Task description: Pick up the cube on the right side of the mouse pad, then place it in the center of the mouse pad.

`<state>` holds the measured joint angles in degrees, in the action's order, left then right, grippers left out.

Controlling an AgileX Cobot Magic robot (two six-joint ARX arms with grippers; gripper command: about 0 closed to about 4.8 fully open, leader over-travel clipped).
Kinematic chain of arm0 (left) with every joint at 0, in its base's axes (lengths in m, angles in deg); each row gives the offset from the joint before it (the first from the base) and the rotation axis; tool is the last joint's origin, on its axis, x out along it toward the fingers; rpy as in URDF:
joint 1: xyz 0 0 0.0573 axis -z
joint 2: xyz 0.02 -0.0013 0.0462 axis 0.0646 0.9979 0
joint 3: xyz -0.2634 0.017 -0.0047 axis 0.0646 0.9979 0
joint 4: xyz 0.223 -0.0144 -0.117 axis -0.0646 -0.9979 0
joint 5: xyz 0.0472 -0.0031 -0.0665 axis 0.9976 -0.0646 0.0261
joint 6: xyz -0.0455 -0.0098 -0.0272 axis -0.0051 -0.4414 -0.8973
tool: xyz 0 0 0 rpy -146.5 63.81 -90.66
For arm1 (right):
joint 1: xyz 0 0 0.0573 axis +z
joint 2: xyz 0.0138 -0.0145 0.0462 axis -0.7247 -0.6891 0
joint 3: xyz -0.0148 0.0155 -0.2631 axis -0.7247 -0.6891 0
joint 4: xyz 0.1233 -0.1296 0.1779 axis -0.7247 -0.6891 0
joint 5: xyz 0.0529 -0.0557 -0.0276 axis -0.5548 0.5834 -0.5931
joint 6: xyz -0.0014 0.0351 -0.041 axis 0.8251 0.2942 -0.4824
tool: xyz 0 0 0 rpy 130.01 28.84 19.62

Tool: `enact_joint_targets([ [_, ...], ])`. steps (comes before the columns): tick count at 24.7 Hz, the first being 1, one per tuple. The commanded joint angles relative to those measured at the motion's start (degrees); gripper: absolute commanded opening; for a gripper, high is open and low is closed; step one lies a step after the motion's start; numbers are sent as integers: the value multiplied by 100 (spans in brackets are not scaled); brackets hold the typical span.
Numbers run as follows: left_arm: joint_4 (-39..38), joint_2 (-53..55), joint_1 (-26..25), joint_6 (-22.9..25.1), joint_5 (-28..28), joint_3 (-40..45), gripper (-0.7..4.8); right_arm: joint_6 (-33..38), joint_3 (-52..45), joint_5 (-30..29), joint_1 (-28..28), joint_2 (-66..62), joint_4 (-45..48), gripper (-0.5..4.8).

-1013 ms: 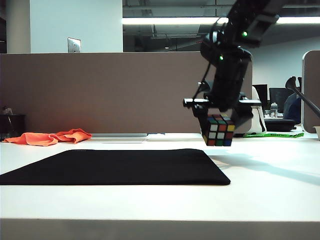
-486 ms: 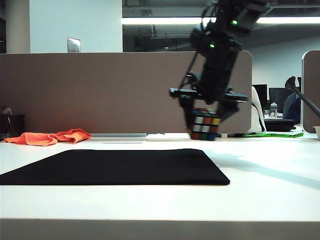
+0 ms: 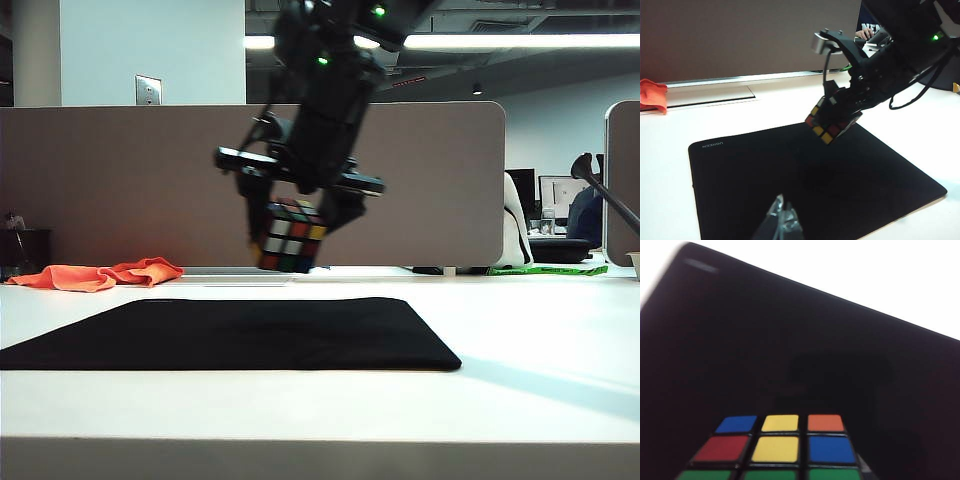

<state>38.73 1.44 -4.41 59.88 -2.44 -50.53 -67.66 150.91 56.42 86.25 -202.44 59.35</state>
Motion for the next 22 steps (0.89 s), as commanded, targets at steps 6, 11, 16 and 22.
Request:
enact_joint_targets([
  [6,72,7,4,-2,9,-24,-6,2,31,20,271,-55,232,314],
  [11,72,7,4,-2,9,-24,-6,0,28,28,271,-149,-31,314],
  [16,72,7,4,-2,7,-24,-6,0,28,24,273,-264,-7,314],
  [22,72,7,4,-2,7,-24,-6,0,28,26,264,-457,105,314],
])
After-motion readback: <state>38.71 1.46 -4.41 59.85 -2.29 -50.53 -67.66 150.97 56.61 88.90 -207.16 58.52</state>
